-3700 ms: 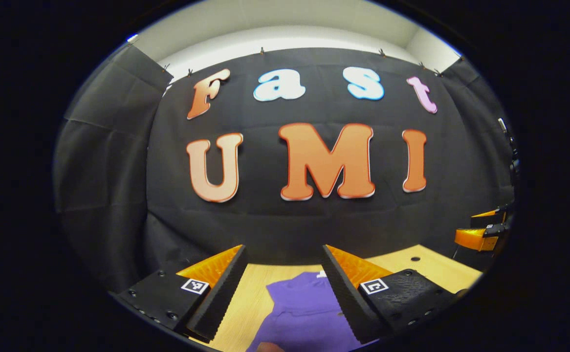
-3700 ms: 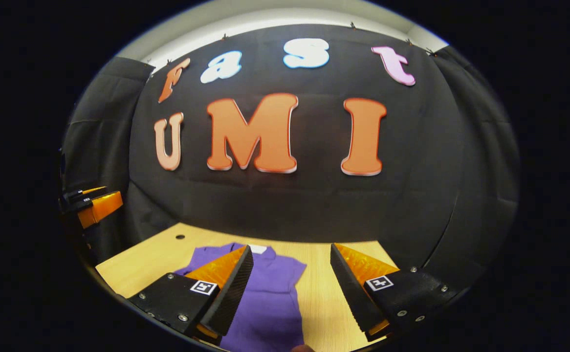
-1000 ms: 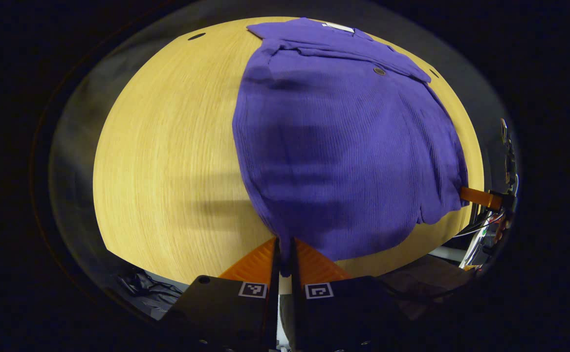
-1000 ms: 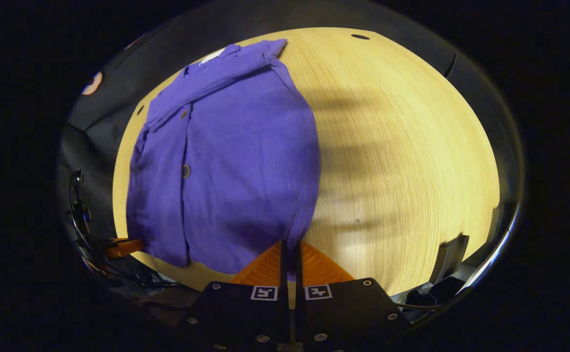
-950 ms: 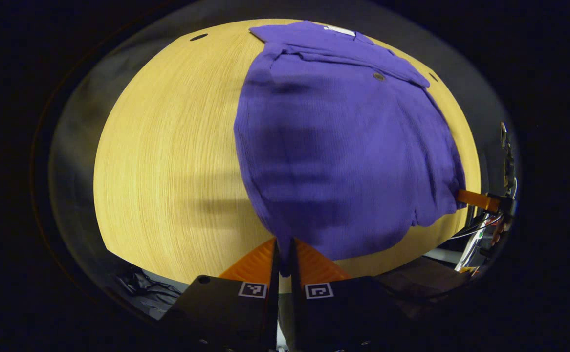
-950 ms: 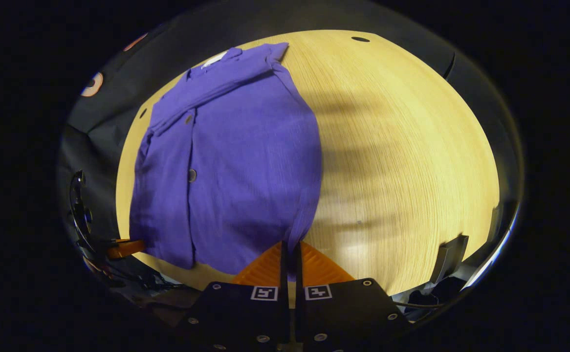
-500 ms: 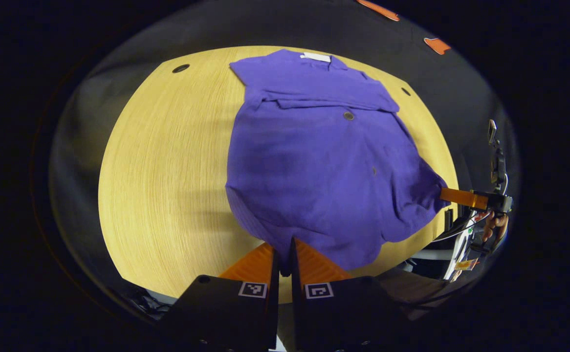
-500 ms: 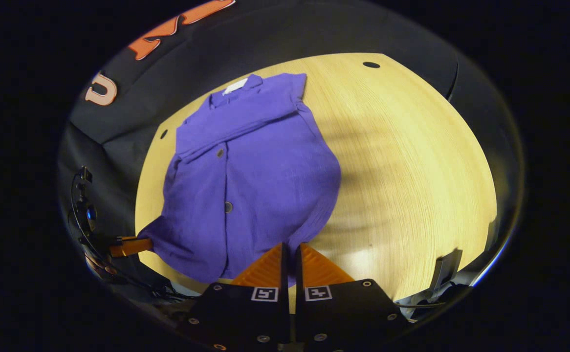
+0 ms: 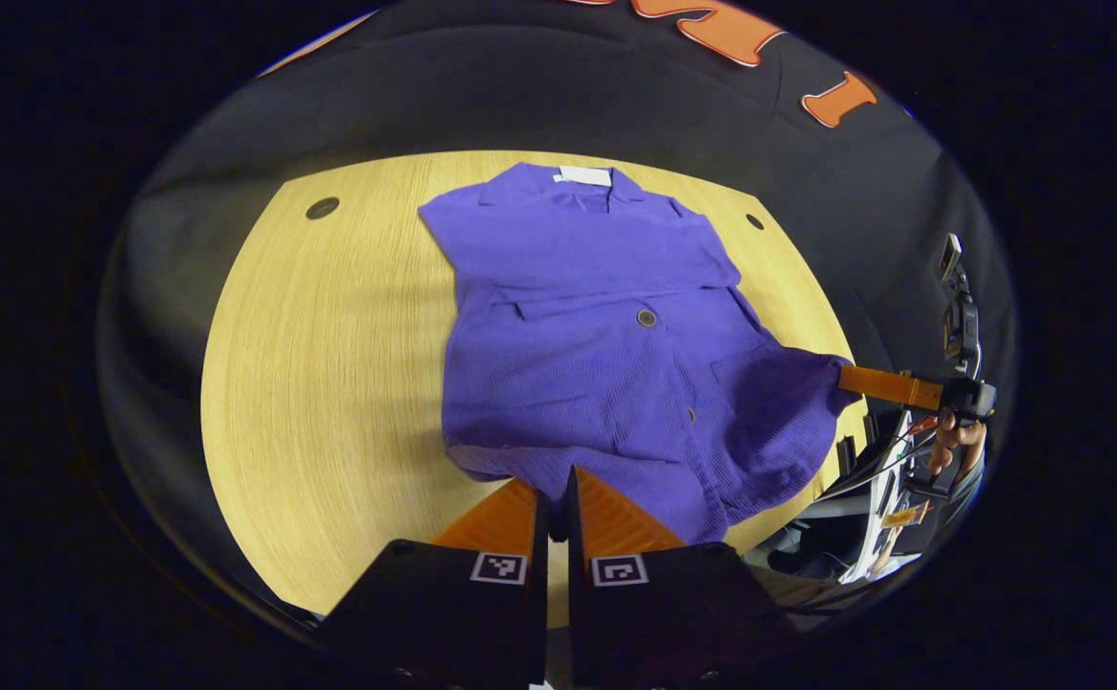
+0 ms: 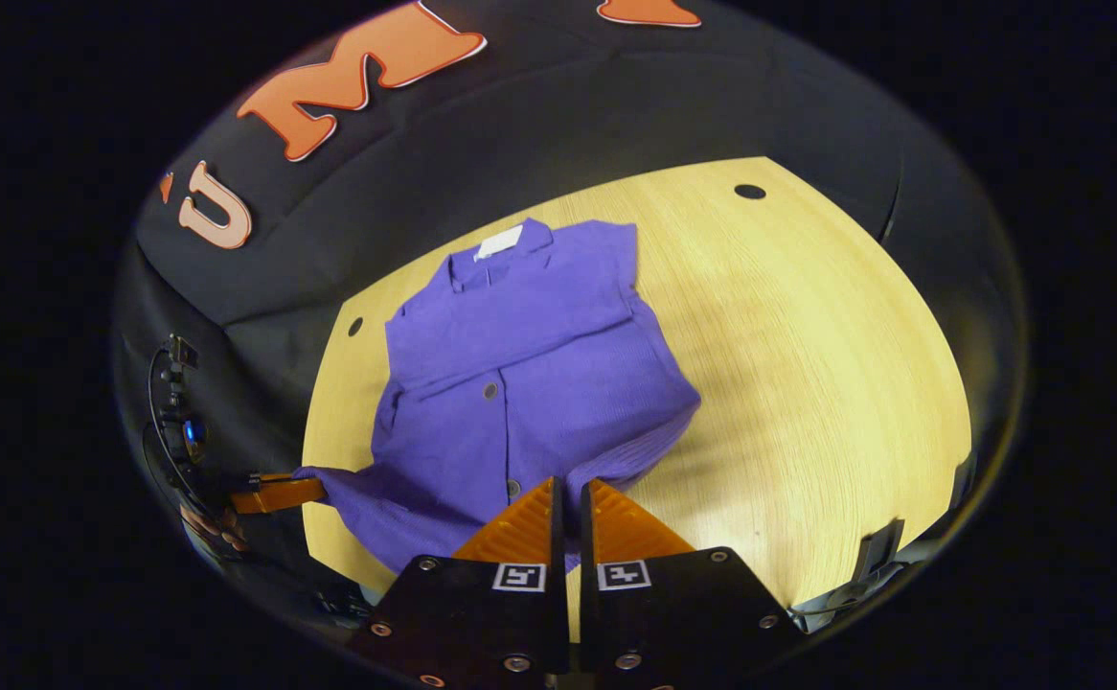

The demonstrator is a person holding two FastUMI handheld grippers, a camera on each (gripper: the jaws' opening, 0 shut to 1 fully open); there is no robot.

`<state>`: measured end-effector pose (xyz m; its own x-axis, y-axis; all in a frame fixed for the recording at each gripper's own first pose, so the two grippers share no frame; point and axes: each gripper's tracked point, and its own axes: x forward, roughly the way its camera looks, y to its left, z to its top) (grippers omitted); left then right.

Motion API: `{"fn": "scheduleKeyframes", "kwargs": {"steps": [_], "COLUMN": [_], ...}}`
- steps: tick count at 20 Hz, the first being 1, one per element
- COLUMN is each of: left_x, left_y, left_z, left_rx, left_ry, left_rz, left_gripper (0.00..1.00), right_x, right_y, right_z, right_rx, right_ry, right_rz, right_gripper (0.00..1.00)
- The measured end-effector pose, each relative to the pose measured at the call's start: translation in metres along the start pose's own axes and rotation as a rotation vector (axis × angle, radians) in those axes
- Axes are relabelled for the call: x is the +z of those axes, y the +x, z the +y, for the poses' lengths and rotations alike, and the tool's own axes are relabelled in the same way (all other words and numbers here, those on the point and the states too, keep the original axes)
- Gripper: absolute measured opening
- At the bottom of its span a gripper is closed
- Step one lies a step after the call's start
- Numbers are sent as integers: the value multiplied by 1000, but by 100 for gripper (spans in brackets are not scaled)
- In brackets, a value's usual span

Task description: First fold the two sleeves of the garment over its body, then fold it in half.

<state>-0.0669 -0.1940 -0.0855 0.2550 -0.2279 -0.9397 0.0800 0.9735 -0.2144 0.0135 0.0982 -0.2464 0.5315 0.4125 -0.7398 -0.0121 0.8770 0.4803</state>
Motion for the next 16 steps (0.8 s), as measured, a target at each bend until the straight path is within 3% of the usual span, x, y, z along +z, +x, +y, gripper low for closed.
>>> {"fn": "scheduleKeyframes", "kwargs": {"steps": [5,9,16], "left_x": [54,111,201], "left_y": [-9,-19,-6], "left_z": [8,21,40], "left_rx": [-18,30,133], "left_ry": [56,120,100], "left_rz": [-38,-98,-199], "left_gripper": [11,11,10], "right_x": [55,96,174], "right_y": [-9,-7,28], "right_z": [19,27,27], "right_rx": [-35,-44,-5], "right_ry": [-49,-68,-101], "right_rz": [-103,-155,-182], "right_gripper": [5,5,5]}}
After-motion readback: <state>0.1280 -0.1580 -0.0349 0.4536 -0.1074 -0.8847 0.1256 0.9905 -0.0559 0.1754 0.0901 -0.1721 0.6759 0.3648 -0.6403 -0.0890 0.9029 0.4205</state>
